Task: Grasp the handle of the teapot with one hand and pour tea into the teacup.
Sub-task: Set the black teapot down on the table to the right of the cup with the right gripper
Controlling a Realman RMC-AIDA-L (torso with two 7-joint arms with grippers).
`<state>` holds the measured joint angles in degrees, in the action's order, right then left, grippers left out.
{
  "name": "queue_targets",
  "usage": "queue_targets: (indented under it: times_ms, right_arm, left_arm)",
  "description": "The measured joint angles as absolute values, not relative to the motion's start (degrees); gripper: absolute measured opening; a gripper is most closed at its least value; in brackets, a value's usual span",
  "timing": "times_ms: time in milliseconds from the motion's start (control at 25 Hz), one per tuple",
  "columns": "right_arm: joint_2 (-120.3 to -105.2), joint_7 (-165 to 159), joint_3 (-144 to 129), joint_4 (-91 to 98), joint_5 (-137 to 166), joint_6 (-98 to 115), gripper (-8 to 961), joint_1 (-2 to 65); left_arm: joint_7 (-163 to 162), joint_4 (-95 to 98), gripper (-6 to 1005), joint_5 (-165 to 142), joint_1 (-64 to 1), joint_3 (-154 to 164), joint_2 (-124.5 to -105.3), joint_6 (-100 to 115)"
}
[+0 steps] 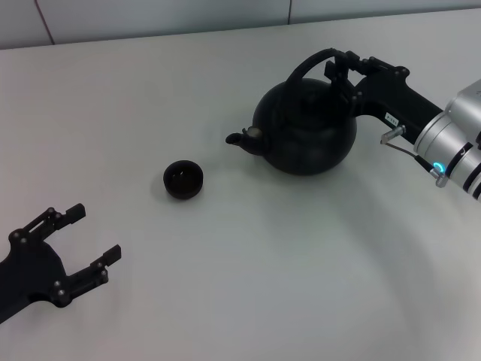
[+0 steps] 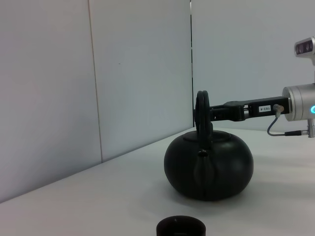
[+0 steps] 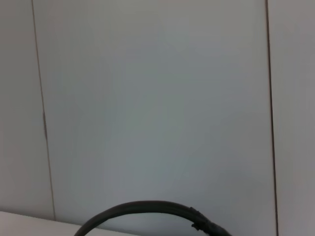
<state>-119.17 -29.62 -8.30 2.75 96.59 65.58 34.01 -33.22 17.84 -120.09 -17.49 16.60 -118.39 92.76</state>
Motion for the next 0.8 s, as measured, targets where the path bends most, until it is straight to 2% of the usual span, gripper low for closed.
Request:
queue_targets:
  times_ms: [200,320,520,800]
  right_arm:
    - [-119.22,-29.51,-8.26,3.25,96.57,65.69,312,33.85]
    - [-119.24,-29.46,-8.31,3.47,96.52,66.54,538,33.54]
    - [-119.26,-29.42,-8.75,3.88,96.55,67.08,741,33.21]
    - [-119.33,-29.04,-8.84,3.94,96.85,68.8,758,32.16]
  left_arm:
    - [-33.22,17.84,819,-119.99,-17.49,16.61,-118.38,92.82]
    - [-33.22,17.84,819,-119.97,-17.49,16.61,-118.38,92.82]
    - [-33.22,17.85,819,-119.86,-17.56,16.61,-118.44,92.82]
    - [-33.22,17.85,819,-119.55,-17.58,16.68,-118.47,92.81]
